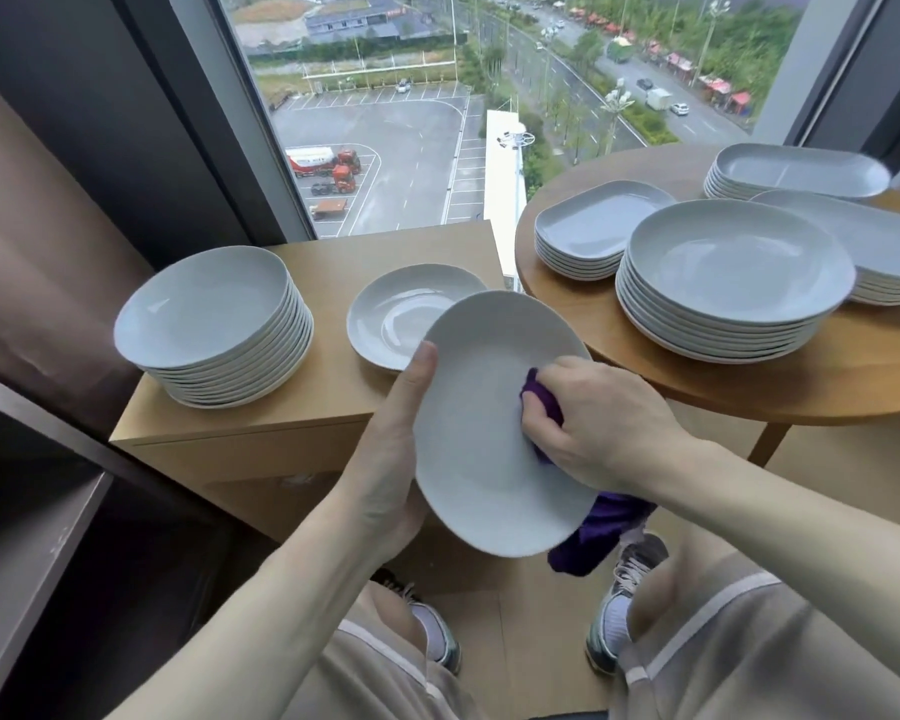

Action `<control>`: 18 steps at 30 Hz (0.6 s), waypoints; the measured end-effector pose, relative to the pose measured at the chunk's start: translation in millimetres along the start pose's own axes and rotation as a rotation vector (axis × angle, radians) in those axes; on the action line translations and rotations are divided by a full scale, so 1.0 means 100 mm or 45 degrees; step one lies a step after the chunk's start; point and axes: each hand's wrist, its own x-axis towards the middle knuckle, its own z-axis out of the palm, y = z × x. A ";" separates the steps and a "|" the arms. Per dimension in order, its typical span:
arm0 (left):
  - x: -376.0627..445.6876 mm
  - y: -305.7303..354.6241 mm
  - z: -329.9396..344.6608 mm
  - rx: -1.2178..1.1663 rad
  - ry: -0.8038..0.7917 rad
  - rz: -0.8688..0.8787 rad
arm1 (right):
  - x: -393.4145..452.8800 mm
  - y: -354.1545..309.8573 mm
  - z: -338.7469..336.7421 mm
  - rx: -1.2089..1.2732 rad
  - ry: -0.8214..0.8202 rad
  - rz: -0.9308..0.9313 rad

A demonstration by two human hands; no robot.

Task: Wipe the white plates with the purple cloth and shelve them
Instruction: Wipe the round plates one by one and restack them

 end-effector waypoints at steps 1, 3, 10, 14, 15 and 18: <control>-0.01 -0.03 0.04 0.015 -0.016 -0.013 | 0.02 0.05 -0.02 -0.006 0.032 0.039; -0.04 -0.07 0.08 0.015 -0.027 -0.028 | 0.05 0.09 -0.05 -0.019 0.093 0.064; -0.08 -0.16 0.11 -0.032 0.054 -0.085 | 0.19 0.21 -0.38 0.107 0.357 0.089; -0.10 -0.21 0.15 -0.056 0.117 -0.099 | 0.28 0.35 -0.59 0.176 0.468 0.147; -0.10 -0.22 0.16 -0.067 0.138 -0.096 | 0.29 0.37 -0.62 0.191 0.481 0.156; -0.12 -0.25 0.22 -0.106 0.205 -0.071 | 0.30 0.41 -0.70 0.238 0.527 0.179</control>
